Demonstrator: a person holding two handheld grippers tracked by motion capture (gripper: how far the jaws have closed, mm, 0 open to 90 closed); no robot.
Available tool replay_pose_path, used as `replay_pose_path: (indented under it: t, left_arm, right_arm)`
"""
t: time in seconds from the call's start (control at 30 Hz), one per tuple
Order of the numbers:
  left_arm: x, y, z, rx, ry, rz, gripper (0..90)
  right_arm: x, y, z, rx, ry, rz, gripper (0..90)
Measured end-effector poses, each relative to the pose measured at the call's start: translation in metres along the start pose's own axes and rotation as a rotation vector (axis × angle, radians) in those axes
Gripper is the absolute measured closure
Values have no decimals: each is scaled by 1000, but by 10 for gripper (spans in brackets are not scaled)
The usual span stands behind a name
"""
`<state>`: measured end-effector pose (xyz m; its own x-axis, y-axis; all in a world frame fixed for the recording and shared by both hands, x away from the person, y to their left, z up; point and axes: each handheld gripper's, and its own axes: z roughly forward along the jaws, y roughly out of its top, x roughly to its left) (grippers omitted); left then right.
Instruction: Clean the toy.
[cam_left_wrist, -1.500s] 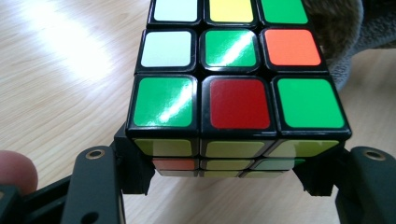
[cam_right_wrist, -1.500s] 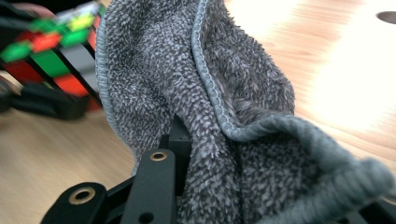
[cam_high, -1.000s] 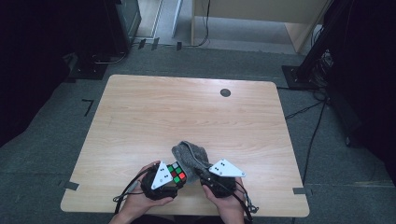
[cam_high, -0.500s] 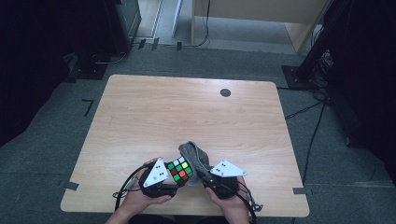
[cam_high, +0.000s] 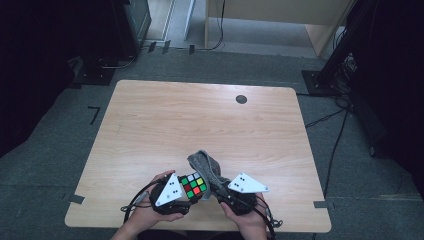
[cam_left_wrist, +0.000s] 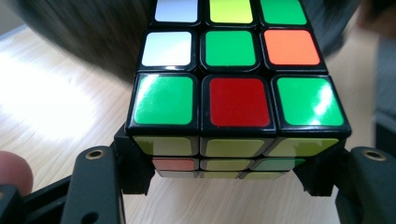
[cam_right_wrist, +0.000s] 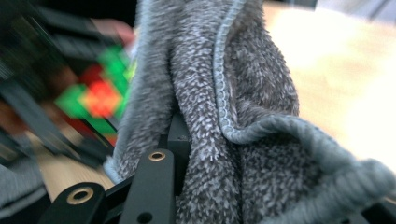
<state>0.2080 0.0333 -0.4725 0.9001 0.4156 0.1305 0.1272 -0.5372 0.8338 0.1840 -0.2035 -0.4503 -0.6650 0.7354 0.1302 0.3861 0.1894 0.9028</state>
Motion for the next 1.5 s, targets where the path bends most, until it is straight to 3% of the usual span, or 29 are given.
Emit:
replay_pose_path:
  t: [0.07, 0.1, 0.17, 0.2, 0.27, 0.33, 0.4, 0.5, 0.53, 0.63, 0.67, 0.8, 0.9, 1.03, 1.13, 1.2, 1.3, 1.37, 1.5]
  left_arm:
    - [0, 0, 0, -9, -3, -7, 341]
    - [1, 1, -3, -25, -8, -17, 341]
    - [2, 2, -5, -45, -18, -30, 341]
    - [4, 2, -8, -76, -37, -52, 341]
    - [5, 2, -8, -71, -41, -59, 341]
    - [5, 1, -6, -55, -31, -48, 341]
    - [2, -2, 0, -4, -6, -16, 341]
    - [3, -1, -3, -26, -18, -39, 340]
    - [3, -1, -3, -26, -18, -39, 341]
    - [8, 1, -10, -80, -44, -95, 341]
    - [8, 1, -10, -80, -42, -97, 341]
    - [3, -1, -4, -1, 6, -27, 341]
    - [5, 0, -5, -14, -11, -54, 340]
    - [9, 4, -12, -82, -40, -97, 341]
    - [8, 3, -10, -46, -9, -74, 341]
    - [8, 1, -9, -43, -12, -78, 341]
    - [9, 1, -10, -49, -16, -83, 341]
    - [11, 3, -14, -99, -39, -119, 341]
    - [7, 3, -10, -50, -7, -62, 341]
  right_arm:
    - [3, 2, 0, -6, 5, -13, 701]
    - [5, 0, 3, 13, -29, -45, 702]
    - [4, -2, 4, 23, -28, -36, 704]
    - [-2, -8, 10, 72, -25, -15, 703]
    - [-4, -10, 13, 112, -30, -13, 703]
    - [-4, -10, 12, 104, -26, -8, 705]
    - [0, -3, 6, 46, -8, -15, 707]
    - [6, -1, 5, 23, -28, -41, 718]
    - [6, -1, 5, 23, -28, -41, 718]
    - [-1, -9, 13, 107, -30, -16, 717]
    - [-1, -10, 14, 111, -32, -12, 716]
    - [6, 1, 4, 14, -23, -24, 713]
    - [12, 1, 4, 18, -45, -67, 720]
    - [2, -4, 9, 90, -23, -17, 717]
    - [4, 1, 3, 33, -26, -22, 712]
    - [9, 5, 0, 5, -14, -34, 713]
    - [8, 1, 4, 33, -23, -42, 713]
    - [3, -2, 5, 63, -21, -17, 711]
    - [8, 4, -2, -13, -14, -17, 712]
